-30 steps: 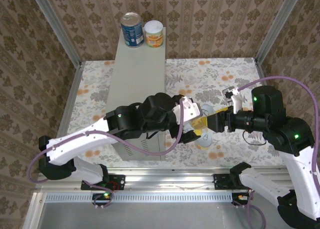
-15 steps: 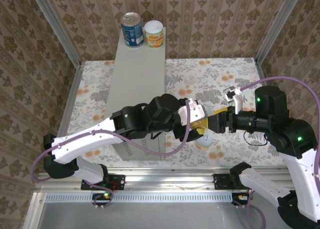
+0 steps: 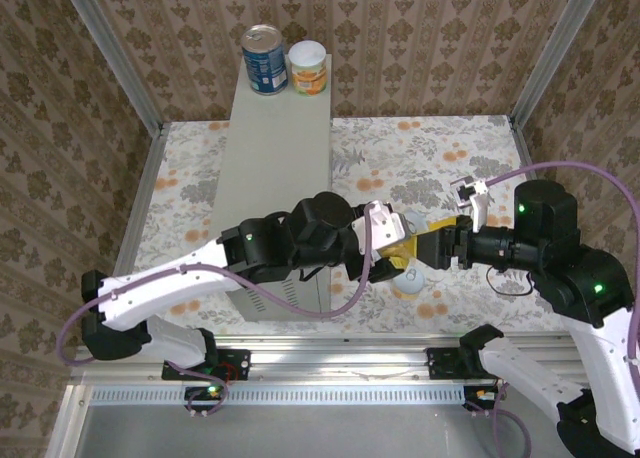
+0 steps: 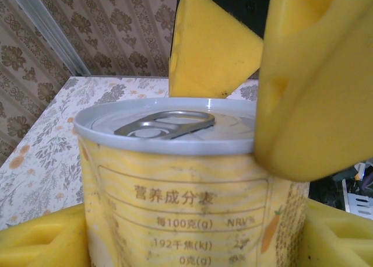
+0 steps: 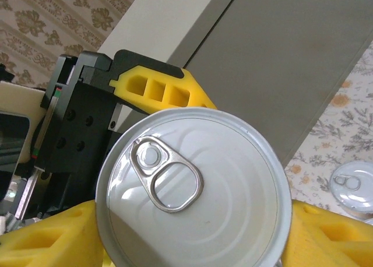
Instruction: Place and organize the canned foods onto the counter
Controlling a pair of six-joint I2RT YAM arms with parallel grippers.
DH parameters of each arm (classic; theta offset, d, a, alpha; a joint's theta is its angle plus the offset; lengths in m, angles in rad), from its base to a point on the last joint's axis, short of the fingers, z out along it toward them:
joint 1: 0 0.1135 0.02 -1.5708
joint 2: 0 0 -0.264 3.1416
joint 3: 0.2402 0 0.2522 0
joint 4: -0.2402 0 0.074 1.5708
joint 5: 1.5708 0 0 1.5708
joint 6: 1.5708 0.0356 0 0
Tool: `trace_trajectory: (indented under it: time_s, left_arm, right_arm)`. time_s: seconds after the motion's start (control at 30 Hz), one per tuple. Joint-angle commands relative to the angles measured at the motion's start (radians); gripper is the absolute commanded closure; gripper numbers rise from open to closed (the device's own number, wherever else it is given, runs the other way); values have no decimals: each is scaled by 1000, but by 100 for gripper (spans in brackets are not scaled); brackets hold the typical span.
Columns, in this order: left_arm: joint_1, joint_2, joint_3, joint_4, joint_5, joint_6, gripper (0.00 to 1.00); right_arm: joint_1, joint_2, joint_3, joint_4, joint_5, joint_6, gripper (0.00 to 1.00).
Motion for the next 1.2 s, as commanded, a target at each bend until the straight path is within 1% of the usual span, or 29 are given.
trace_trajectory:
  time_s: [0.0,0.1,0.17,0.23,0.43,0.57,0.67,0.97,1.17]
  left_arm:
    - [-7,-53,-32,151,68,-32,38]
    - [-7,-79,-69,223,77,-51,38]
    - [-6,-89,-83,256,80,-58,38]
    - [-5,-95,-91,273,79,-62,38]
    - [-3,-121,-125,342,68,-88,38]
    - [0,-140,-158,411,75,-121,38]
    - [2,-141,-165,427,73,-131,38]
    - [4,-134,-179,471,61,-150,38]
    - [7,-116,-170,490,64,-160,38]
  right_arm:
    - [0,-36,-21,162,-105,38,24]
    - [1,-65,-57,213,-100,51,14]
    - [2,-85,-84,247,-93,59,10]
    - [2,-99,-108,275,-80,63,8]
    - [2,-130,-176,372,-49,80,6]
    - [3,-178,-229,463,-17,80,6]
    - [3,-211,-259,528,1,84,6]
    - [6,-213,-293,599,-23,105,6]
    - [11,-209,-301,627,-17,116,4]
